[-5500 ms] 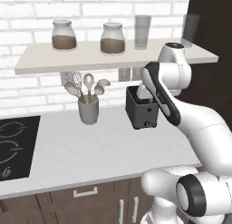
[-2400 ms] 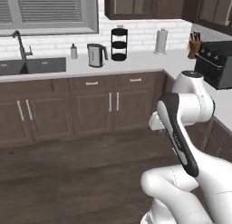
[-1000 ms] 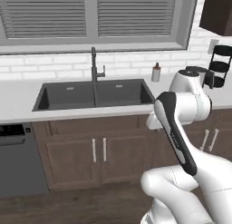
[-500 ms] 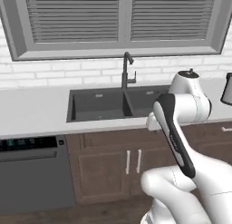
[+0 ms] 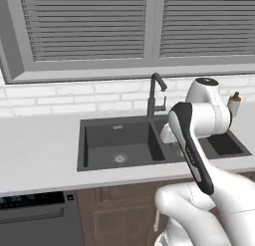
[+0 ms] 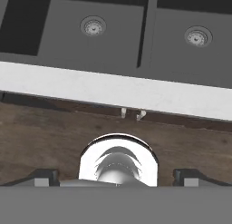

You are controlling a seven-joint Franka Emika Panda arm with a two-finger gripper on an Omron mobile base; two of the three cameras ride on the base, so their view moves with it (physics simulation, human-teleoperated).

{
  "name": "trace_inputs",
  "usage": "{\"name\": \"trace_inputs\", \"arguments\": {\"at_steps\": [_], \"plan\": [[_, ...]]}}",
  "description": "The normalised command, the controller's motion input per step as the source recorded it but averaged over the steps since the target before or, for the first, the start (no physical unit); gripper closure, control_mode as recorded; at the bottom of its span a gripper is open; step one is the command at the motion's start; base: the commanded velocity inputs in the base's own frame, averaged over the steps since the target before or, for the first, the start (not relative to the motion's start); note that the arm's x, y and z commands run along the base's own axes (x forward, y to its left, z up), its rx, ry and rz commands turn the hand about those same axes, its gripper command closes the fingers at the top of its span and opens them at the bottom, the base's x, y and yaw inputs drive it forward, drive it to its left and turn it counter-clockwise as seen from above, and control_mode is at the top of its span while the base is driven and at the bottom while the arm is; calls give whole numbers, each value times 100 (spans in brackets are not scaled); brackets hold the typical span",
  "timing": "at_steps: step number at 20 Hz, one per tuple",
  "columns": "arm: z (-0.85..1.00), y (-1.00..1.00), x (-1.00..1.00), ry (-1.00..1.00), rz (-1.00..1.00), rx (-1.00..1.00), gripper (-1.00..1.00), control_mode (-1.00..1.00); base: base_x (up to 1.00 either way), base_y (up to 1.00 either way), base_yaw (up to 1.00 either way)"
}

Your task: Navigate to the sink.

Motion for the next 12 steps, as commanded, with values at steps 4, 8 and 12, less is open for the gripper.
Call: {"name": "trace_inputs", "arguments": {"at_steps": [4, 8, 12], "plan": [[0, 0, 0, 0, 0, 0, -100, 100, 56, 0, 0], [0, 0, 0, 0, 0, 0, -100, 100, 30, 0, 0], [0, 0, 0, 0, 0, 0, -100, 100, 11, 0, 0]]}}
